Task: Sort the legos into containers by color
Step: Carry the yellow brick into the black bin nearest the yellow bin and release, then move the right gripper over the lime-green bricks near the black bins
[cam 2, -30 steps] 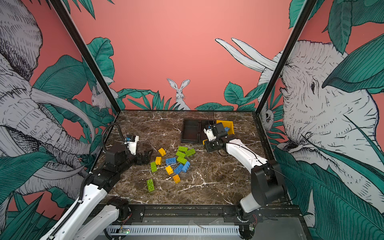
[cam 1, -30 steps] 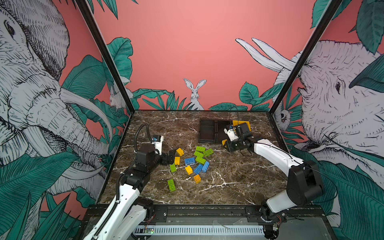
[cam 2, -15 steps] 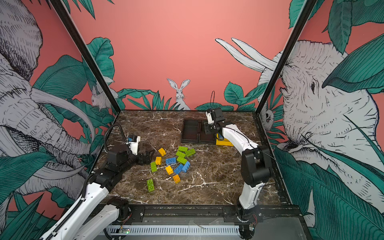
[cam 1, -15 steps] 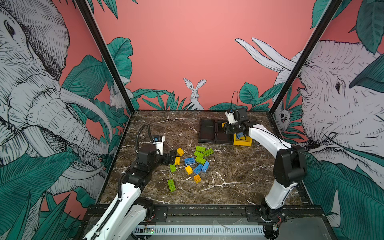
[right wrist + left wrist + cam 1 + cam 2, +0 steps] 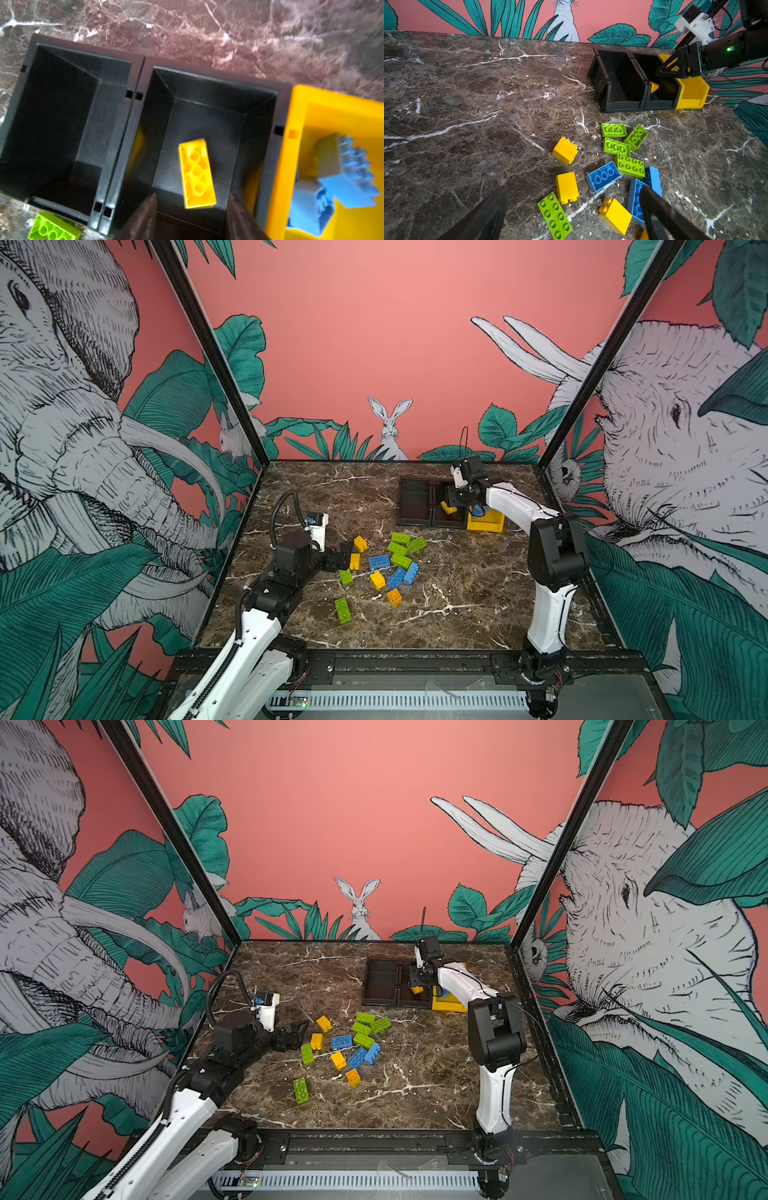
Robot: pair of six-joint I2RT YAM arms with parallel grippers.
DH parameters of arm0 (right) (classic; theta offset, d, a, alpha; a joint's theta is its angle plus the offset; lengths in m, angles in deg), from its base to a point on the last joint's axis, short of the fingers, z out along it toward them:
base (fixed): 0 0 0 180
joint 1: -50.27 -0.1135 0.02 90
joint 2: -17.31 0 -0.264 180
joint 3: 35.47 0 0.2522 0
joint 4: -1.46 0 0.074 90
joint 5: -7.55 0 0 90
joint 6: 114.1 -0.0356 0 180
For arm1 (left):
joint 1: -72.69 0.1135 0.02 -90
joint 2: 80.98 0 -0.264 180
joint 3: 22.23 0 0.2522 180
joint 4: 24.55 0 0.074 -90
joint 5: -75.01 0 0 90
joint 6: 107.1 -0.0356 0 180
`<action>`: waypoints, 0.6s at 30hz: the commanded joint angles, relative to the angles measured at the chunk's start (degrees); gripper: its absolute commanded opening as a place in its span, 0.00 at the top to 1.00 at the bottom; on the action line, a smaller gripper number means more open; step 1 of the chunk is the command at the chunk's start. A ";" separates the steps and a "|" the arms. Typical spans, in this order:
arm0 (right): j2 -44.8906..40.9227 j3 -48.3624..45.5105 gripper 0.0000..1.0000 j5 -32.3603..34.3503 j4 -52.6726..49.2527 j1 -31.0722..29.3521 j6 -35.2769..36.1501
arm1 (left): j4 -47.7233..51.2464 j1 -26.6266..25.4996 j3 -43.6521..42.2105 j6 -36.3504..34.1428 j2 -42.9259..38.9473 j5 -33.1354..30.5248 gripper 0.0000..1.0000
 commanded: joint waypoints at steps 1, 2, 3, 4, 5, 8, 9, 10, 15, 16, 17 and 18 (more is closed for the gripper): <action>-3.49 -0.31 0.37 -0.08 -0.45 0.07 0.44 | 0.34 -0.21 -0.36 -0.42 -1.10 -0.85 0.01; -5.10 -1.60 0.35 -0.52 -0.31 -0.09 0.43 | 0.36 -0.18 -0.19 -0.38 -1.21 -0.90 0.01; -6.71 -2.82 0.34 -1.12 -0.19 -0.34 0.62 | 0.34 -0.24 -0.11 -0.42 -1.24 -0.89 0.01; -8.87 -5.13 0.34 -2.08 0.16 -0.79 0.91 | 0.39 -0.13 -0.06 -0.42 -1.20 -0.76 0.01; -11.20 -7.85 0.33 -3.25 1.34 -1.53 1.54 | 0.34 -0.20 -0.01 -0.42 -1.17 -0.65 0.01; -16.79 -14.44 0.32 -6.43 3.22 -4.57 3.44 | 0.79 -0.12 0.25 -0.69 -0.93 -1.04 0.01; -18.24 -17.16 0.32 -6.48 3.13 -5.68 3.95 | 1.03 -0.20 0.33 -0.77 -0.85 -1.07 0.01; -19.43 -19.12 0.31 -6.26 3.03 -7.24 3.99 | 1.27 -0.19 0.45 -0.77 -0.83 -1.04 0.01; -20.86 -24.76 0.27 -5.49 5.25 -14.10 -0.67 | 1.37 -0.12 0.21 -0.27 -1.15 -0.47 0.01; -20.52 -25.70 0.26 -4.63 6.54 -15.54 -1.14 | 1.25 -0.21 -0.08 -0.13 -1.37 -0.42 0.01; -19.96 -26.13 0.25 -3.76 7.48 -16.73 -1.48 | 1.30 -0.20 -0.48 0.01 -1.55 -0.54 0.01; -18.84 -26.00 0.25 -3.79 7.87 -17.39 -1.82 | 1.32 -0.20 -0.59 0.14 -1.67 -0.61 0.01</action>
